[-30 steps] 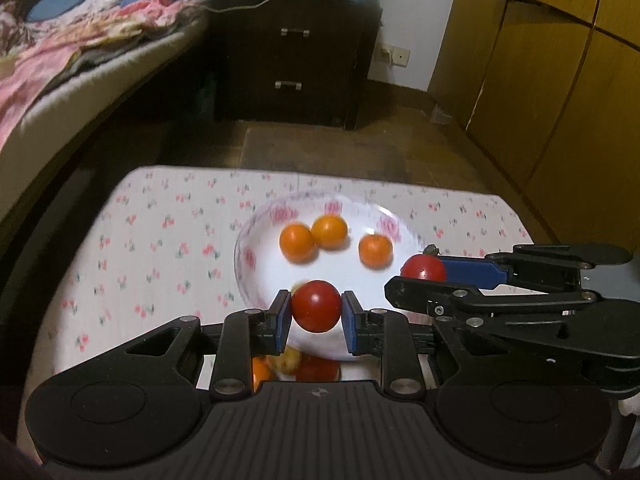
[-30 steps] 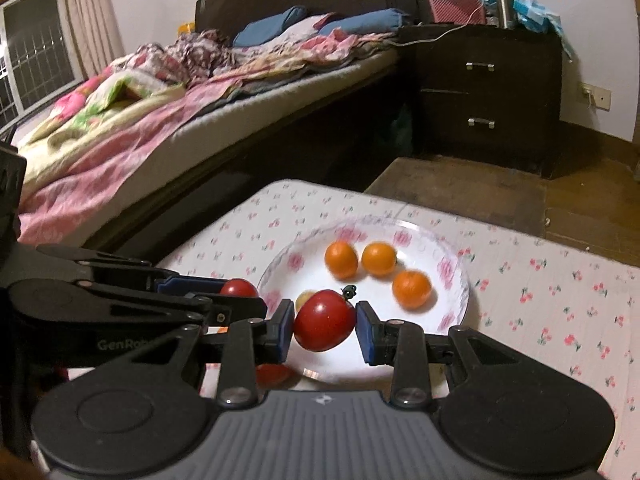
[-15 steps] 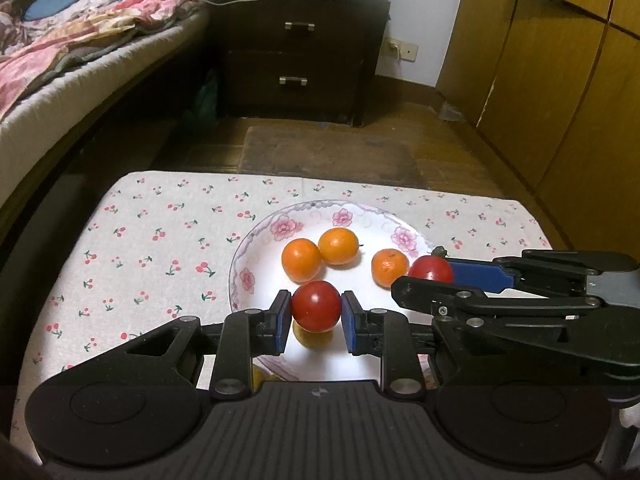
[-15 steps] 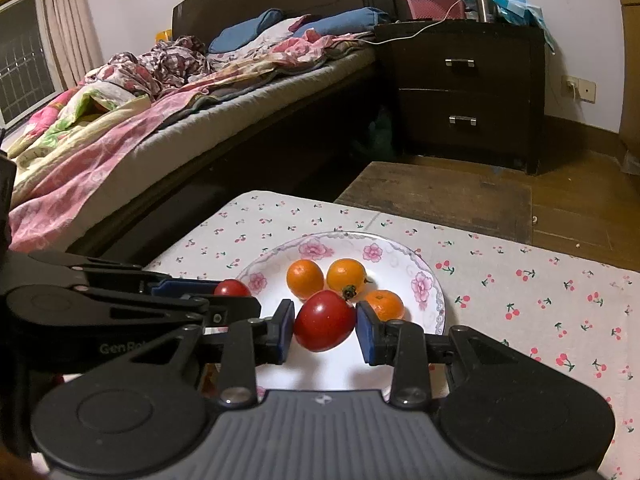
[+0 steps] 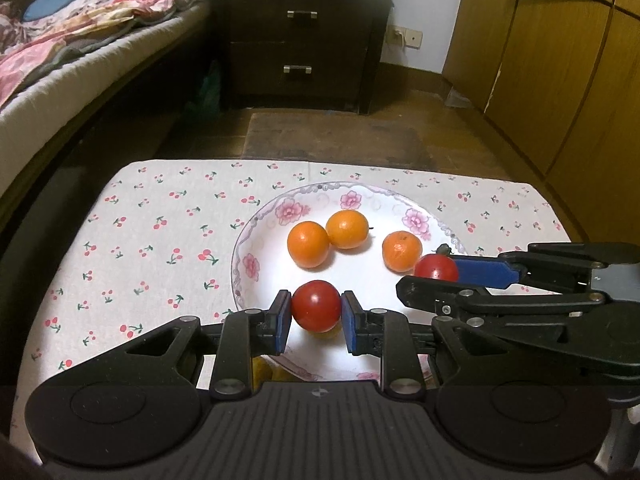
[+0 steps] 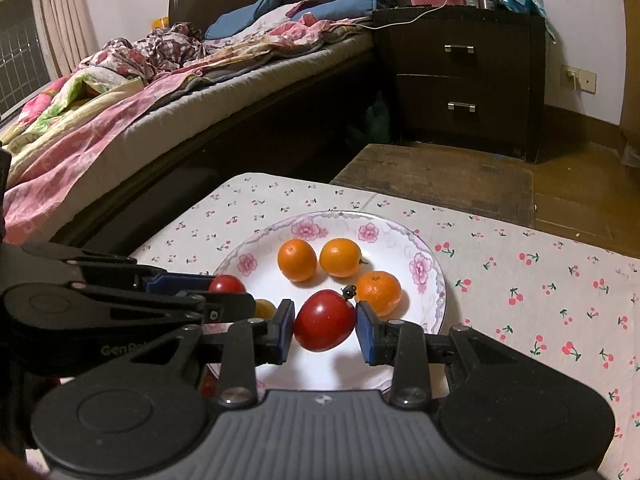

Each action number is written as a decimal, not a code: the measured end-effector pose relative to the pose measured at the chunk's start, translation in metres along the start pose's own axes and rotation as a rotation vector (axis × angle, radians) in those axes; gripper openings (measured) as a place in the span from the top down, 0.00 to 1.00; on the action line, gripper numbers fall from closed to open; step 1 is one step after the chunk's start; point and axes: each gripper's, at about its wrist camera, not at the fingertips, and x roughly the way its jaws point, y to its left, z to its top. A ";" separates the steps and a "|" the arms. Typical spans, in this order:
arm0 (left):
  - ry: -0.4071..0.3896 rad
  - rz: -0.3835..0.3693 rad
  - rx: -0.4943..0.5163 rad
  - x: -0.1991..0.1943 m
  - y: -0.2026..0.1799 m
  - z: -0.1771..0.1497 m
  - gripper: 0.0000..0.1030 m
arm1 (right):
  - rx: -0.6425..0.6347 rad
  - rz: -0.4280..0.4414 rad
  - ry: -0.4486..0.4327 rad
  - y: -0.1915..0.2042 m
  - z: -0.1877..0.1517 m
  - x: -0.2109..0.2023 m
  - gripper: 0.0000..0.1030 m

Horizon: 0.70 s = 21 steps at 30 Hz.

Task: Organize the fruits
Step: 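Carry both tomatoes over the white plate and release them onto it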

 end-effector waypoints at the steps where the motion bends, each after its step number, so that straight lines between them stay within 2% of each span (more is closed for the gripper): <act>1: 0.002 0.001 -0.001 0.001 0.000 -0.001 0.68 | -0.001 -0.001 0.002 0.000 0.000 0.001 0.61; 21: 0.015 0.032 0.016 0.007 -0.001 -0.004 0.68 | -0.004 -0.008 0.020 0.000 -0.005 0.010 0.61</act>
